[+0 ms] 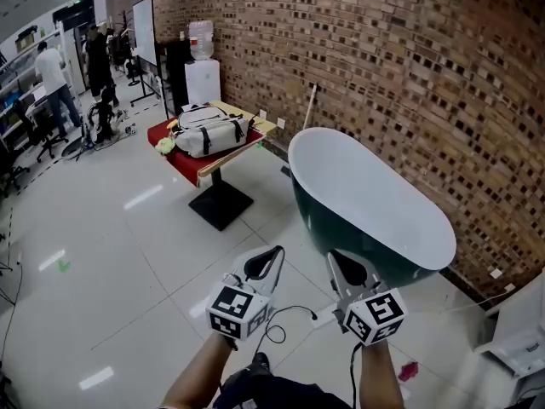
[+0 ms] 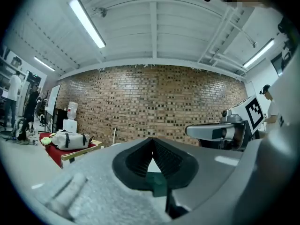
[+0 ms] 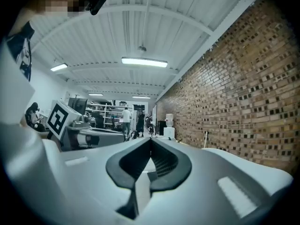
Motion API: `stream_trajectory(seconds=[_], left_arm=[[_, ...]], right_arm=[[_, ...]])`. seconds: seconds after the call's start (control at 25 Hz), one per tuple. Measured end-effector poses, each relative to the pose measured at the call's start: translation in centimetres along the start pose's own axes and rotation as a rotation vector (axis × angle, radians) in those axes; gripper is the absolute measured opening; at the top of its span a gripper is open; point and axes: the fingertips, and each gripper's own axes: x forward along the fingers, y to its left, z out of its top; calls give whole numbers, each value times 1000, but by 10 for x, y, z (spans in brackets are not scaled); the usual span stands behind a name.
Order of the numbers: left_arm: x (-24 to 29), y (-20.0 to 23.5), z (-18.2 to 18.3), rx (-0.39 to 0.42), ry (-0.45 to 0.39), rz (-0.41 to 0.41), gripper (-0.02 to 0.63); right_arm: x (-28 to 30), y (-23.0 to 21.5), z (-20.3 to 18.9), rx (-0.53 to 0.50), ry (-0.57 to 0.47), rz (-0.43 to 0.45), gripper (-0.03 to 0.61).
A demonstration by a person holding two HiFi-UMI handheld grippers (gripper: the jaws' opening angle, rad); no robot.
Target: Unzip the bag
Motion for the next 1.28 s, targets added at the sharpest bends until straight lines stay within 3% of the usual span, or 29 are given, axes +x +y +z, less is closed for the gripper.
stream_trajectory(seconds=[0.36,0.72,1.28], left_arm=[[-2,126,11,11,-11,114,3],[-3,224,10,5,-23,233,3],[76,400,-5,-2,79,297,3]], right_arm=[[126,19,7,-11,2,95,6],[229,33,-2,-28,23,201,6],[433,11,-15,7,17,340,6]])
